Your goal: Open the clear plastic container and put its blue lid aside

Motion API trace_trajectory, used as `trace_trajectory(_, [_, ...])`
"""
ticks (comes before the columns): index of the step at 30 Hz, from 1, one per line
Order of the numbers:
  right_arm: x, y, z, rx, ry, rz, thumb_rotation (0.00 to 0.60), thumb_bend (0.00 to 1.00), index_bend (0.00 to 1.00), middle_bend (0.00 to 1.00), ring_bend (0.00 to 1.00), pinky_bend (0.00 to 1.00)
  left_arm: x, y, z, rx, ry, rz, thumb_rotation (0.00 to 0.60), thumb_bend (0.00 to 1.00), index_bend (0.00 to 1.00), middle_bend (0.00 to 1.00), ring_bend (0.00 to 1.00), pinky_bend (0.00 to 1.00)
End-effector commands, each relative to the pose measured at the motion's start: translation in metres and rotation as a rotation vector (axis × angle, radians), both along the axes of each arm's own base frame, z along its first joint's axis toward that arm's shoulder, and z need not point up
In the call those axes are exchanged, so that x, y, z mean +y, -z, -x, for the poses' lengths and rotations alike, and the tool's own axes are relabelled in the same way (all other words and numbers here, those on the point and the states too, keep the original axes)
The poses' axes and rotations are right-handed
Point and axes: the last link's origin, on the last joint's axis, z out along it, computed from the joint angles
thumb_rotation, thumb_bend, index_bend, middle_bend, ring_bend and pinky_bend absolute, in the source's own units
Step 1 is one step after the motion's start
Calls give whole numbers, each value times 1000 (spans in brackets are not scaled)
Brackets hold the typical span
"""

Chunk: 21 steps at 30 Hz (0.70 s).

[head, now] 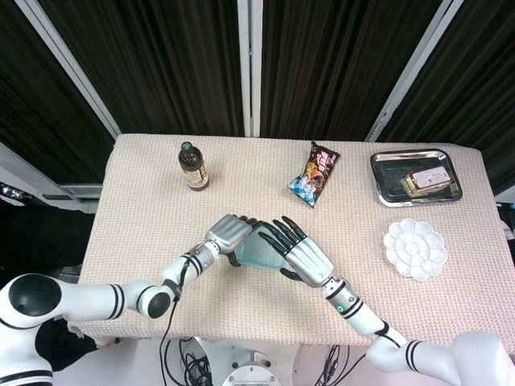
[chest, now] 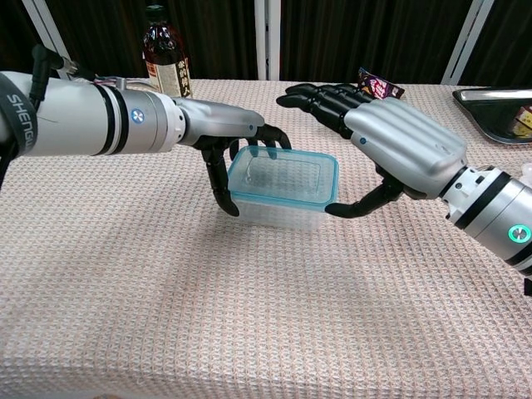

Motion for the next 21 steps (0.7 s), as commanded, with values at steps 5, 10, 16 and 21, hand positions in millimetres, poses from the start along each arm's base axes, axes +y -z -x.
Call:
trace_trajectory(5, [4, 7, 3, -39, -3, -36, 600, 26, 0, 0, 0, 0, 0, 2, 1, 5, 1, -1, 600, 0, 205, 294, 209, 303])
trace_trajectory(10, [9, 4, 8, -45, 0, -44, 600, 26, 0, 0, 0, 0, -1, 1, 1, 2, 1, -3, 600, 0, 205, 294, 209, 303])
trace_trajectory(16, [5, 1, 11, -37, 17, -32, 600, 26, 0, 0, 0, 0, -2, 1, 1, 2, 4, -3, 600, 0, 205, 294, 209, 303])
trace_trajectory(21, [0, 6, 6, -19, 12, -43, 600, 26, 0, 0, 0, 0, -2, 2, 2, 1, 2, -3, 600, 0, 206, 294, 209, 303])
